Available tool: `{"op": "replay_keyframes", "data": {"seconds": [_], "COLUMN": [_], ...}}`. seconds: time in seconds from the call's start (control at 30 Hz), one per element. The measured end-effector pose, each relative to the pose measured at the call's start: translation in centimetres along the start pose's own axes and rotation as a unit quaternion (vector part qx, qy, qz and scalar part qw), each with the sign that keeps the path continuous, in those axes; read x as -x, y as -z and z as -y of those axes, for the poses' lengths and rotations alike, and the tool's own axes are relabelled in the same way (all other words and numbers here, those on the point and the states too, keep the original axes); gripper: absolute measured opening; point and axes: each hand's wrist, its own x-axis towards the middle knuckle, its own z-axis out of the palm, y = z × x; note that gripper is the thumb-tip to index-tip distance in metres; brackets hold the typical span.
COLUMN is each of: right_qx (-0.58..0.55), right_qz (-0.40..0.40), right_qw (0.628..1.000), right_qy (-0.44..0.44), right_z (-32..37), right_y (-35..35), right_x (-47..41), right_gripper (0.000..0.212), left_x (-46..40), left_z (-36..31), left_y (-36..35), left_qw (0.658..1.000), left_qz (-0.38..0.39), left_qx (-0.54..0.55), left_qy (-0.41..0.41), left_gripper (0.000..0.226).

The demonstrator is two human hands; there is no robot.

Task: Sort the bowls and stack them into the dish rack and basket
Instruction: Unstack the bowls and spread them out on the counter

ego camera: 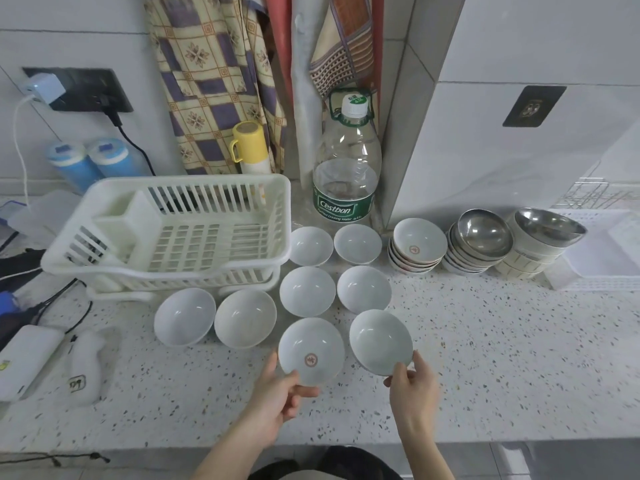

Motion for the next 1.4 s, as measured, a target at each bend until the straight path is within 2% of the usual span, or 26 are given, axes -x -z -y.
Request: {"op": "replay_keyframes", "data": {"seconds": [0.53,1.0,1.07,1.23,1.4], "right_qx": [0.044,0.046,0.040,0.011,-0.024], "right_qz": [0.050,0.058,0.058,0.054,0.068], "right_qw": [0.998,0.997,0.997,0.996,0.993], "right_qy": [0.011,-0.013,-0.029,-0.065,-0.093], "right_z": [-0.8,-1.2,-1.3,-1.4,-1.3], "right_y": [-0.5,-1.0,-1.2,-1.5,-1.5], "right_x": [-0.1,0.3,0.4,0.7,0.6], "right_gripper": [0.035,0.045,0.049,0.040,0.041], "left_x": [-2.1,-2.1,-2.0,-1.4,-1.2], "left_z": [1.5,2.0,1.8,1.2,0.8], "left_y": [1.1,0.4,0.2,0.0,0.2], "left_qw": [0.999,1.000,1.000,1.000,0.999], "left_qz": [0.017,-0.013,-0.016,-0.012,-0.014], "left_qx": [0.023,-0.001,0.001,0.014,-0.020], "left_qy": [0.014,0.001,0.004,0.021,0.027], "left_gripper": [0.054,0.055,0.053,0.049,0.050]}}
